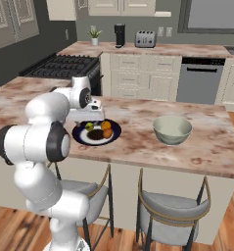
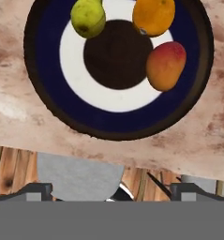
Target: Take the fruits from the plate on the dining counter and place two fruits in each bowl.
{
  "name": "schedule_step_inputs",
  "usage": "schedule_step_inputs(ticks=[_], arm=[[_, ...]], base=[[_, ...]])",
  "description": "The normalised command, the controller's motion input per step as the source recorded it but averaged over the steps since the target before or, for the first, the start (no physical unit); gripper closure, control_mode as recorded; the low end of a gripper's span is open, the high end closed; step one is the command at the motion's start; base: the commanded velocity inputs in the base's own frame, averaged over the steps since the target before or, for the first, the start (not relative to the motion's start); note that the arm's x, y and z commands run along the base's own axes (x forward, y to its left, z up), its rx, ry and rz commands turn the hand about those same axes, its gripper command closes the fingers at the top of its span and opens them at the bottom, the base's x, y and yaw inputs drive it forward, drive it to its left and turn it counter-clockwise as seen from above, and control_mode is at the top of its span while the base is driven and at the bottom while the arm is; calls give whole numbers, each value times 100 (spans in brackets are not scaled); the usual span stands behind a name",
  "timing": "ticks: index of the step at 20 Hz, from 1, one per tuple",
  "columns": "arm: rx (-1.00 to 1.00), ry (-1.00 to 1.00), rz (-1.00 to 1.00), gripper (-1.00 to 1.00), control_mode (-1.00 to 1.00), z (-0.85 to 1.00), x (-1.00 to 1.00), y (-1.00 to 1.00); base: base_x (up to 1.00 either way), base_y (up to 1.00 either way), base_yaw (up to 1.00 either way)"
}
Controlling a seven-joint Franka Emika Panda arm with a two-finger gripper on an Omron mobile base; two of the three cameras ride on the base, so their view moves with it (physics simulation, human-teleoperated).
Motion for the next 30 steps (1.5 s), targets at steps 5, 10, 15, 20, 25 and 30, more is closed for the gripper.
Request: schedule_step_inputs(ticks=[5,10,15,20,25,30], arm=[[0,1,0,-100,-100,-3,25,-9],[0,0,0,-100,-100,-22,42,-26],[1,0,0,-100,-100,-23,51,-36],[0,0,0,-100,-100,-36,62,-13],[1,0,0,-100,-100,-25,48,-1],[1,0,0,-100,-100,-41,17,-8]], base=[[0,0,0],[0,0,0],[0,0,0],[0,0,0],[0,0,0],[0,0,0]])
